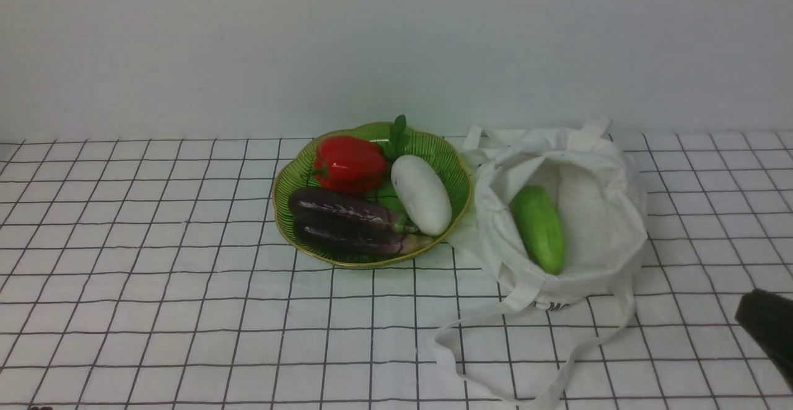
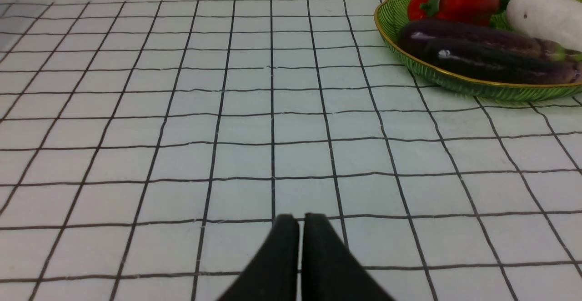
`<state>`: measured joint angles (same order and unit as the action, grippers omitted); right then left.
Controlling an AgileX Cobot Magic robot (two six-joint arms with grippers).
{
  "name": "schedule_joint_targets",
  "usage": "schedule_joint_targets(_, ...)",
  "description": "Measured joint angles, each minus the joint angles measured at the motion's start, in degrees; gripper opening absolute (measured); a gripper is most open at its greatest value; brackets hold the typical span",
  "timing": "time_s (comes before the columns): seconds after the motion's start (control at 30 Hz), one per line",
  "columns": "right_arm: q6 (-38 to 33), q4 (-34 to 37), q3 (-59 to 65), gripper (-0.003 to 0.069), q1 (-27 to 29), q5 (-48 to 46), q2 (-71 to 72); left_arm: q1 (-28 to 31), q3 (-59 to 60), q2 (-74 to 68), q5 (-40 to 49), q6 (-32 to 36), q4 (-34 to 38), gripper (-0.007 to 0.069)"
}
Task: Take vegetables from bag on white checkered tablecloth place on plate.
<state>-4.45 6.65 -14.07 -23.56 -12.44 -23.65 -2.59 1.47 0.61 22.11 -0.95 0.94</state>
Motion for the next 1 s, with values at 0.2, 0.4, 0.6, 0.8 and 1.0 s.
schedule_joint_targets(0.2,0.0,0.0,3.2,-0.0015,0.0,-0.4,0.0,0.0,0.0,0.0,0.0,0.0,0.0,-0.0008)
schedule_joint_targets(0.4,0.0,0.0,4.1,-0.0015,0.0,-1.0,1.7,0.0,0.0,0.0,0.0,0.0,0.0,-0.0008)
schedule_joint_targets(0.6,0.7,-0.5,9.0,-0.0015,5.8,-1.4,12.1,0.0,0.0,0.0,0.0,0.0,0.0,-0.0008)
schedule_joint_targets(0.8,1.0,-3.7,15.3,-0.0015,16.5,-5.6,21.2,0.0,0.0,0.0,0.0,0.0,0.0,-0.0008)
schedule_joint_targets(1.0,1.1,-3.9,15.6,-0.0015,18.9,-8.0,24.1,0.0,0.0,0.0,0.0,0.0,0.0,-0.0008)
